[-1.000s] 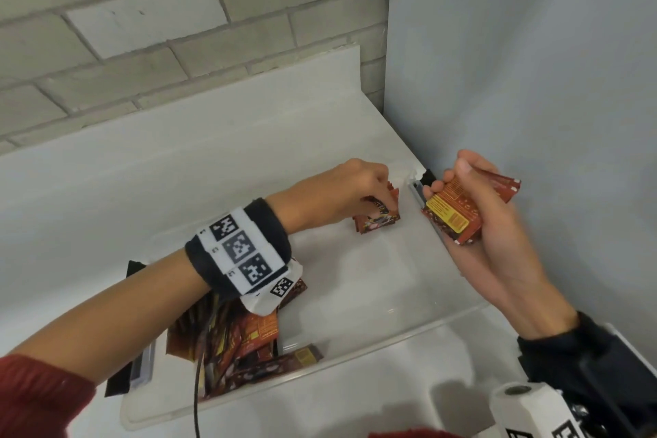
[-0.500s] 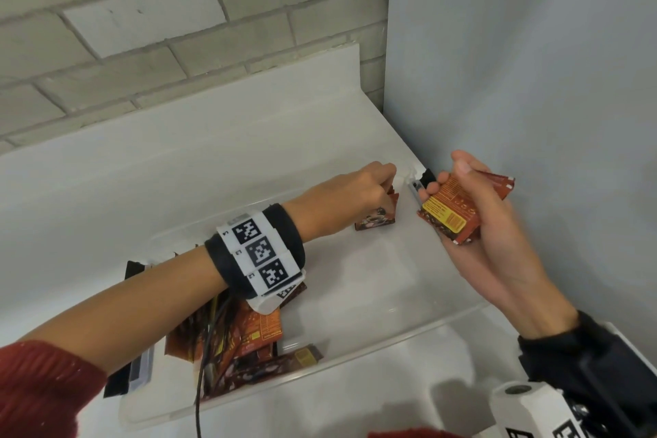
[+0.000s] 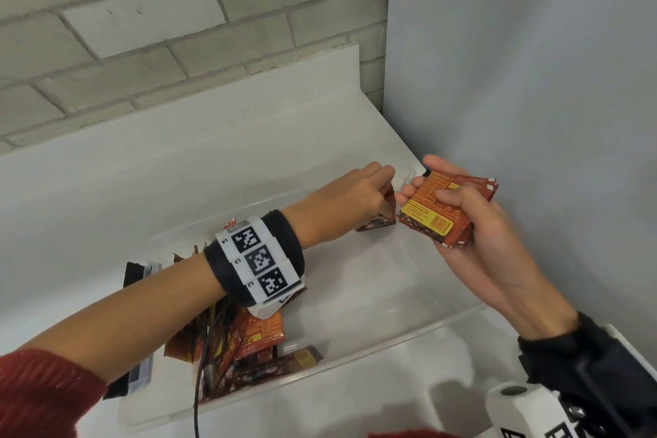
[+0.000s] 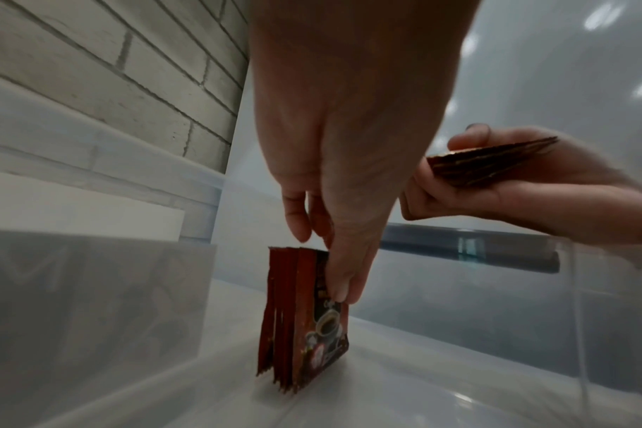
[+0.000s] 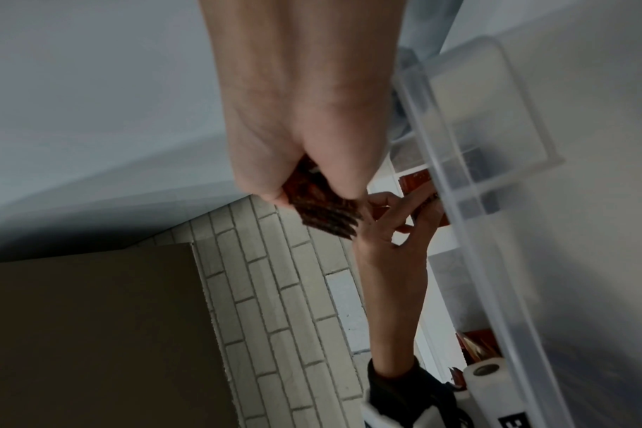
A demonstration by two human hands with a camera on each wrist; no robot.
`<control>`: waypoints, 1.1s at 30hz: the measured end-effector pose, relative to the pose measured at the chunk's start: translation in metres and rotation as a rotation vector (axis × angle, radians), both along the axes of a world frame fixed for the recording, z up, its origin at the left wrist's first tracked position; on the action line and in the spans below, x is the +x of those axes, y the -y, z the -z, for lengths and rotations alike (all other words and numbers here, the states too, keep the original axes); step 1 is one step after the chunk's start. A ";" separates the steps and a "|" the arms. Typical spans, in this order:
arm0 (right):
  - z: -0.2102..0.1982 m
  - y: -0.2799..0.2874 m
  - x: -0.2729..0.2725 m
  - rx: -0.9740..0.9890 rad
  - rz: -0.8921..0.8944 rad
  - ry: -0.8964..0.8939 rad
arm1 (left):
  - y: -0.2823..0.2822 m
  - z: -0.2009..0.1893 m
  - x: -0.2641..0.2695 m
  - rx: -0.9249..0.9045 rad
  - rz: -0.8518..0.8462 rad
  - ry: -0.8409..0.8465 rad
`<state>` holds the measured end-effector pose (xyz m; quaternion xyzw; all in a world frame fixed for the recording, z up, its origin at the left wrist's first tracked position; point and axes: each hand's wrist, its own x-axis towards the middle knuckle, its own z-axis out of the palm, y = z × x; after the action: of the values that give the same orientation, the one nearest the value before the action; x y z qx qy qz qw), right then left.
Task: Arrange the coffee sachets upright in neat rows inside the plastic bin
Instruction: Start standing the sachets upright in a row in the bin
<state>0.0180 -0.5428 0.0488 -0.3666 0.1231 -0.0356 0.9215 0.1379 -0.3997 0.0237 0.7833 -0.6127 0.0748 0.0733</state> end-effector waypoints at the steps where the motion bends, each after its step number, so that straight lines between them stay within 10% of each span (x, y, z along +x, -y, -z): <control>1: 0.000 0.000 0.000 -0.011 -0.009 0.006 | -0.001 0.001 0.001 0.003 0.010 -0.019; 7: 0.002 0.002 0.000 -0.132 -0.039 -0.008 | -0.006 -0.011 0.005 0.005 -0.042 -0.158; 18: 0.002 0.000 0.000 -0.208 -0.079 0.025 | -0.012 -0.068 -0.019 -0.250 -0.229 -0.938; 33: -0.002 -0.003 0.000 -0.184 -0.272 0.000 | -0.026 -0.077 -0.024 -0.402 -0.056 -1.026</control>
<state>0.0180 -0.5398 0.0510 -0.4629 0.0683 0.0784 0.8803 0.1135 -0.3739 0.1010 0.7059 -0.4510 -0.1991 0.5085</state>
